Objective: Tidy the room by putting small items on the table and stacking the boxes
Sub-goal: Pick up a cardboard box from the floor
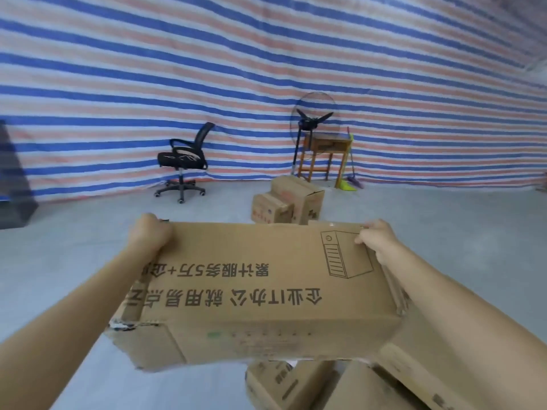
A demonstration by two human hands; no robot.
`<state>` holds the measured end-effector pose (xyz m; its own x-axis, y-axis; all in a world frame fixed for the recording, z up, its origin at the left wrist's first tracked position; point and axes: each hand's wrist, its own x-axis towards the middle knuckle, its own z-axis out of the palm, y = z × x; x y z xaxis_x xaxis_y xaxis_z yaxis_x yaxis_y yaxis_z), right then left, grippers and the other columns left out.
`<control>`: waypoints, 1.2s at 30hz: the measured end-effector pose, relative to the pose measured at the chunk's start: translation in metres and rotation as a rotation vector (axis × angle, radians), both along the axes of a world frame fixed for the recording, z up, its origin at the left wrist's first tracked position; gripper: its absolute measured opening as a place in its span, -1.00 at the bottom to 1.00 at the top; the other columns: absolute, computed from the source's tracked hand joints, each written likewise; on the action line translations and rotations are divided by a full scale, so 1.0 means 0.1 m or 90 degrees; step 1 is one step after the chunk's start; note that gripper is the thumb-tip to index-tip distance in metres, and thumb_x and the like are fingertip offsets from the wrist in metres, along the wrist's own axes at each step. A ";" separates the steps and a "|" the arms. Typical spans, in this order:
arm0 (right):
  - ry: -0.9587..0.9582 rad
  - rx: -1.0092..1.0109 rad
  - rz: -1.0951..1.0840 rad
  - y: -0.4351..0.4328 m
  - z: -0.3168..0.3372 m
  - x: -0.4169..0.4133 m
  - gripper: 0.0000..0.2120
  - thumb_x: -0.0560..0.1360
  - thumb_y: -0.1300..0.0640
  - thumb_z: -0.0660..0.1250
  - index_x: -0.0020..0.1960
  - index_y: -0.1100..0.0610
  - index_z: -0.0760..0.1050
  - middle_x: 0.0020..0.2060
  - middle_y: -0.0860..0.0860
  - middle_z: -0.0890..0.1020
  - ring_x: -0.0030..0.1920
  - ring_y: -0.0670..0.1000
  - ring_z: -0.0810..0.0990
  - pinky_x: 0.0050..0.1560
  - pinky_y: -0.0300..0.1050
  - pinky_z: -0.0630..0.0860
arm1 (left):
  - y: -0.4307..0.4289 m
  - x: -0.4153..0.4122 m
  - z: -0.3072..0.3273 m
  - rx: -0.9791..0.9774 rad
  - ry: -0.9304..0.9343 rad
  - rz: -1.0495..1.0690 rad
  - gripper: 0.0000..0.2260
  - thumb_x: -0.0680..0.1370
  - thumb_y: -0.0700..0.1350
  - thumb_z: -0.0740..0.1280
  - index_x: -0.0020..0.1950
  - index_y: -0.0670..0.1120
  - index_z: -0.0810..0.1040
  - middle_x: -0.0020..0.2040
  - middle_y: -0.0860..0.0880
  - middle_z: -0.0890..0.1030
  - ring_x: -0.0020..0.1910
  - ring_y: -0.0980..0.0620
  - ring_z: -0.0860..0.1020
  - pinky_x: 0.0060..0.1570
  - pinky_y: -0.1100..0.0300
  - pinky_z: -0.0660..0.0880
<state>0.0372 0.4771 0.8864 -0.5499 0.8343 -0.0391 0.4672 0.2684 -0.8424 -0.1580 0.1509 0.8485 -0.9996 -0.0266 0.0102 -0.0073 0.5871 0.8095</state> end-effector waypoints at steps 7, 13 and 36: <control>-0.013 -0.053 0.224 -1.65 -0.24 -1.43 -0.61 0.44 0.28 0.33 0.25 0.24 0.38 0.19 0.17 0.50 0.15 0.16 0.47 0.20 0.05 0.44 | -2.19 0.12 -0.26 -0.053 -0.013 0.235 -0.78 0.60 -0.17 0.19 -0.16 -0.28 0.46 -0.28 -0.20 0.48 -0.24 -0.17 0.49 -0.28 0.12 0.34; -0.023 -0.062 0.423 -2.81 -0.29 -2.44 -0.58 0.47 0.25 0.33 0.30 0.25 0.34 0.17 0.12 0.47 0.22 0.15 0.43 0.11 -0.05 0.38 | -3.35 0.24 -0.20 -0.070 0.009 0.418 -0.78 0.56 -0.22 0.22 -0.28 -0.26 0.40 -0.38 -0.13 0.38 -0.36 -0.10 0.38 -0.40 0.17 0.24; -0.067 0.018 1.026 -5.92 -0.75 -5.80 -0.61 0.51 0.16 0.28 0.30 0.21 0.35 0.19 0.11 0.45 0.22 0.11 0.41 0.15 -0.05 0.35 | -4.90 -0.44 -0.59 -0.008 0.008 0.906 -0.77 0.54 -0.20 0.28 -0.24 -0.31 0.58 -0.30 -0.23 0.51 -0.30 -0.10 0.44 -0.25 0.11 0.32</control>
<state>-0.5425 -0.1152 0.8112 -0.8062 -0.5780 -0.1264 -0.2496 0.5260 -0.8130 -0.2017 -0.3396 0.7896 -0.1200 -0.9924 0.0262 -0.5812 0.0916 0.8086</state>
